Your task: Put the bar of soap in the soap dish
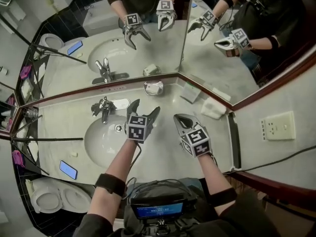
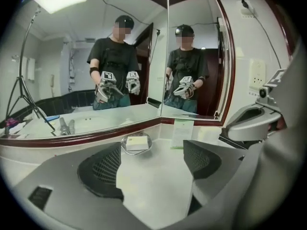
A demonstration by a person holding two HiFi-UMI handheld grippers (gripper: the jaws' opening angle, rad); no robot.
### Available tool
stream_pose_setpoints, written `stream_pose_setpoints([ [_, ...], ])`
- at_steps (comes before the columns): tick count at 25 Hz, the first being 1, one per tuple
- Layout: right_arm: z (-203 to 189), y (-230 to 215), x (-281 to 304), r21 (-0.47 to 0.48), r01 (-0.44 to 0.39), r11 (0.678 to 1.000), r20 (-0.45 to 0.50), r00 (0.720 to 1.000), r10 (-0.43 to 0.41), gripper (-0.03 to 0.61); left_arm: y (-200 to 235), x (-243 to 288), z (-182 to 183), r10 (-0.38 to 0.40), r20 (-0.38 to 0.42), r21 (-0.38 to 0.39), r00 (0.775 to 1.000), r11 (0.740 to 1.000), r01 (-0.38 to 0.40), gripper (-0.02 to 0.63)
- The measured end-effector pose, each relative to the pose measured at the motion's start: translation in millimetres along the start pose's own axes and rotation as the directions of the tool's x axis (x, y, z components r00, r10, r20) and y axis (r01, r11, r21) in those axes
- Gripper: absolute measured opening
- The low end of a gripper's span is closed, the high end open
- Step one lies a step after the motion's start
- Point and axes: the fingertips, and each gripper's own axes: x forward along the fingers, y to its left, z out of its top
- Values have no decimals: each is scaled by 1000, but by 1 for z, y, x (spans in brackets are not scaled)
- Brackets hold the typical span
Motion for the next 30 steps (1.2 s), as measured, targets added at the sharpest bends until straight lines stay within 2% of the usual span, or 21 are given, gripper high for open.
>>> stream_pose_setpoints([
  [2, -4, -5, 6, 5, 2, 1000, -9, 1000, -2, 18, 6, 25, 3, -3, -25, 3, 1000, 1000, 3, 444],
  [4, -8, -10, 12, 15, 5, 1000, -19, 1000, -5, 18, 13, 49, 5, -5, -51, 6, 999, 1000, 5, 460],
  [10, -18, -21, 21, 35, 9, 999, -48, 999, -7, 18, 34, 104, -3, 12, -128, 1, 992, 1000, -12, 465],
  [18, -31, -33, 22, 63, 25, 998, -69, 997, -20, 18, 40, 135, -20, 6, -187, 4, 982, 1000, -5, 460],
  [21, -33, -32, 23, 66, 23, 998, -78, 997, -18, 18, 40, 139, -22, 8, -191, -4, 982, 1000, -9, 435],
  [24, -34, -31, 23, 64, 20, 998, -81, 997, -15, 18, 46, 140, -25, 25, -195, -1, 981, 1000, -26, 344],
  [30, -35, -30, 23, 65, 20, 998, -85, 996, -15, 18, 48, 136, -20, 39, -169, 28, 985, 999, -34, 322],
])
